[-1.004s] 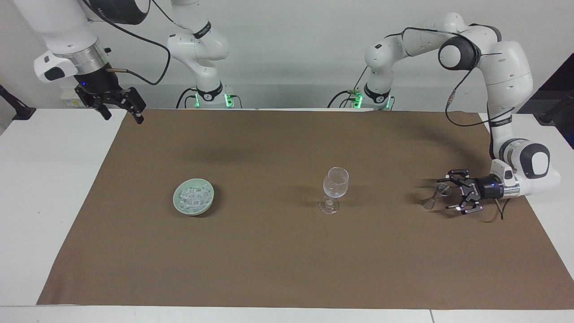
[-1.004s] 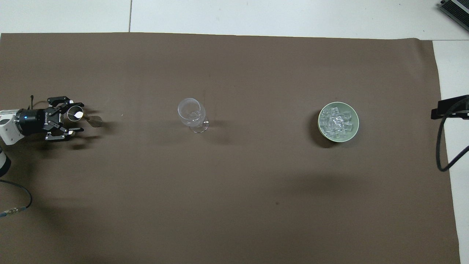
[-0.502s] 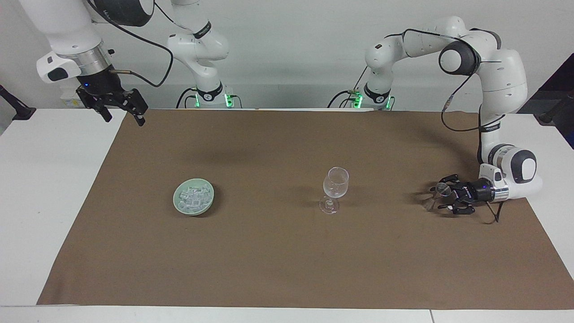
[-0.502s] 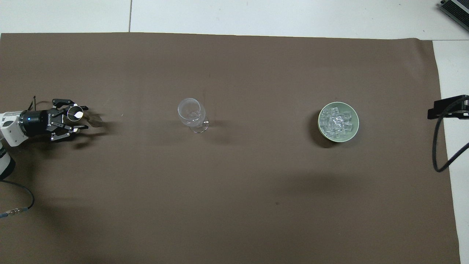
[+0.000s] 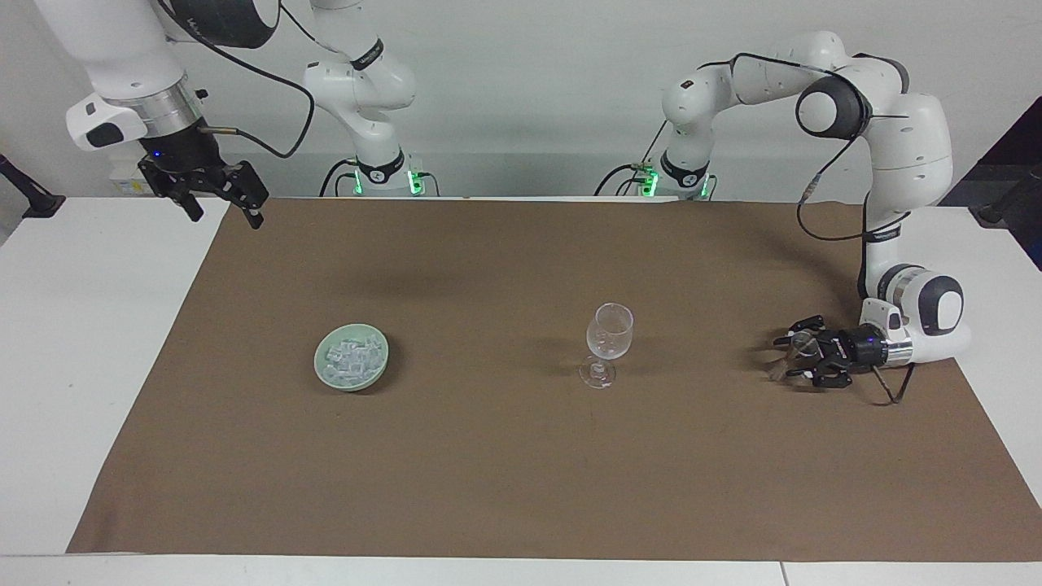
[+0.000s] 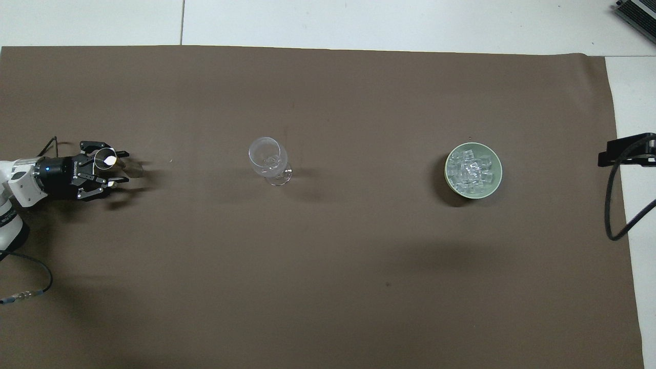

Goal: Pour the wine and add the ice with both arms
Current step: 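Close the left gripper on the jigger cup and lift it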

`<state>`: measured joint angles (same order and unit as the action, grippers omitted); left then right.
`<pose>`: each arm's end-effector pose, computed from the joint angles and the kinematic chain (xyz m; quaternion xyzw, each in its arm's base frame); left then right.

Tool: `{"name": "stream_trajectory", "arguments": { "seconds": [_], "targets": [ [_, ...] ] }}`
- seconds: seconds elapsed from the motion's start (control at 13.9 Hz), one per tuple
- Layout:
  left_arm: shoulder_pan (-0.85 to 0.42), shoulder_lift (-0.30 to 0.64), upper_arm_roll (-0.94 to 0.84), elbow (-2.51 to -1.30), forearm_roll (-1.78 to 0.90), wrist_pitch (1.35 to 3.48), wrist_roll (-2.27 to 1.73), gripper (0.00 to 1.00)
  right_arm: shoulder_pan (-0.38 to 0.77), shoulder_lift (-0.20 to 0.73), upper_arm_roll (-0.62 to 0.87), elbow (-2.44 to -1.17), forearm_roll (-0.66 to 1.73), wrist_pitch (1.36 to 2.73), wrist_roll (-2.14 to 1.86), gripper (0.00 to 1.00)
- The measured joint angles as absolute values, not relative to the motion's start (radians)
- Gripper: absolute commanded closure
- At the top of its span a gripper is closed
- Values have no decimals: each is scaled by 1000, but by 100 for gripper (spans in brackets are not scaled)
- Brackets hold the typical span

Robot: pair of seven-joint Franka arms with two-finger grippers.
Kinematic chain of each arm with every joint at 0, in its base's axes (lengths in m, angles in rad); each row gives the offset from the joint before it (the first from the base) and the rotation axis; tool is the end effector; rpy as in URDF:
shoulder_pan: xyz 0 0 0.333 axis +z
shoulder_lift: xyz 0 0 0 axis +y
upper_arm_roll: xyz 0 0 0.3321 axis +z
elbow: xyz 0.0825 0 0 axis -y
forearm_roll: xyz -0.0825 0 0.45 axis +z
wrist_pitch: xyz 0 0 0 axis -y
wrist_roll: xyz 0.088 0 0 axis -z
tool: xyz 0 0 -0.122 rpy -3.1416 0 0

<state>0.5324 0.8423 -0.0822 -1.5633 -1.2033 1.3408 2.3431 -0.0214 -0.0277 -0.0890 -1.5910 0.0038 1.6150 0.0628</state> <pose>0.6583 0.1817 0.1474 0.5379 -0.4648 0.4872 0.5072 0.6131 -0.0682 0.6358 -0.9959 0.0865 -0.0259 0.0025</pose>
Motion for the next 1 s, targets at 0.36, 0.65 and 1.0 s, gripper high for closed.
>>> {"name": "stream_trajectory", "arguments": {
  "seconds": [0.36, 0.65, 1.0],
  "targets": [
    [533, 842, -82, -1563, -1208, 1339, 2380, 56, -21, -28, -89, -1591, 4, 1615, 63, 0],
    [533, 842, -82, -1563, -1211, 1339, 2383, 70, -21, -28, -89, -1591, 4, 1615, 63, 0],
    [534, 842, -82, -1563, -1213, 1339, 2390, 91, -21, -28, -89, -1591, 4, 1615, 63, 0]
  ]
}}
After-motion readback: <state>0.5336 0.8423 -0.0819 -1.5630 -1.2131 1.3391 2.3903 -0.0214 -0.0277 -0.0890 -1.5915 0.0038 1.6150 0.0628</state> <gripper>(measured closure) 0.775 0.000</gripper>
